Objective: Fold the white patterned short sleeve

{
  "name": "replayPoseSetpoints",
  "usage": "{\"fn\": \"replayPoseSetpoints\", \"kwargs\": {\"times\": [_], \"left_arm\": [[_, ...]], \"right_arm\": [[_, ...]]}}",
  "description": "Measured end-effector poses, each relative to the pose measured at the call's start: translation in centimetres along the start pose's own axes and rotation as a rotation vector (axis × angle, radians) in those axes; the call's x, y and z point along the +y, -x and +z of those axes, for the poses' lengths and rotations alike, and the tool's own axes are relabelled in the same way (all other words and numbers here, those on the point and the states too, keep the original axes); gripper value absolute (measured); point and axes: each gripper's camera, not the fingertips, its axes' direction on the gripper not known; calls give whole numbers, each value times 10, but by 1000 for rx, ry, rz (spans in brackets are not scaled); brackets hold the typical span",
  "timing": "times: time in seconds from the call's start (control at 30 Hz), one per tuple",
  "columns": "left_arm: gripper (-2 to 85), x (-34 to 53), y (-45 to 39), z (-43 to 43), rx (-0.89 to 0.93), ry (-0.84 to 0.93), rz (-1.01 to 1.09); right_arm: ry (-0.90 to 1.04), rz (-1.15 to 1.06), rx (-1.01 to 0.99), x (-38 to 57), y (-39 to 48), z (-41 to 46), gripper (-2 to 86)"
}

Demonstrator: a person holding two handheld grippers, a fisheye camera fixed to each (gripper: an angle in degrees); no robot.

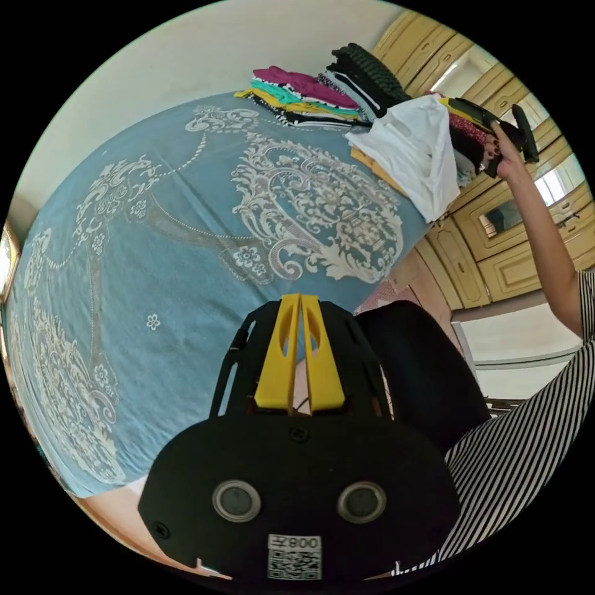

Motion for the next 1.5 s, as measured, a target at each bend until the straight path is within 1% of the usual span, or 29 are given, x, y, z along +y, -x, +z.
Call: {"fn": "replayPoseSetpoints", "kwargs": {"times": [0.13, 0.3, 0.43, 0.63, 0.9, 1.03, 1.2, 1.37, 1.43, 1.5], "left_arm": [[8, 3, -12, -45, 72, -148, 73], [30, 15, -22, -105, 129, -317, 149], [62, 37, -30, -134, 173, -362, 213], [71, 71, -45, -151, 166, -395, 269], [74, 109, -81, -140, 87, -283, 457], [73, 141, -93, -134, 91, -194, 542], [72, 174, -102, -132, 85, -180, 545], [79, 170, -122, -134, 123, -184, 568], [81, 170, -136, -132, 95, -169, 597], [79, 172, -141, -133, 56, -174, 566]], "right_arm": [[-80, -74, -168, 21, 16, -104, 14], [-158, -187, -292, 58, 42, -214, 14], [-200, -244, -390, 97, 56, -291, 14], [-238, -314, -492, 137, 76, -369, 14], [-242, -344, -547, 172, 95, -417, 13], [-249, -326, -584, 183, 95, -430, 13], [-232, -329, -621, 190, 99, -436, 13], [-216, -345, -623, 193, 108, -445, 14], [-223, -344, -636, 195, 109, -452, 14], [-225, -348, -640, 197, 111, -457, 14]]}}
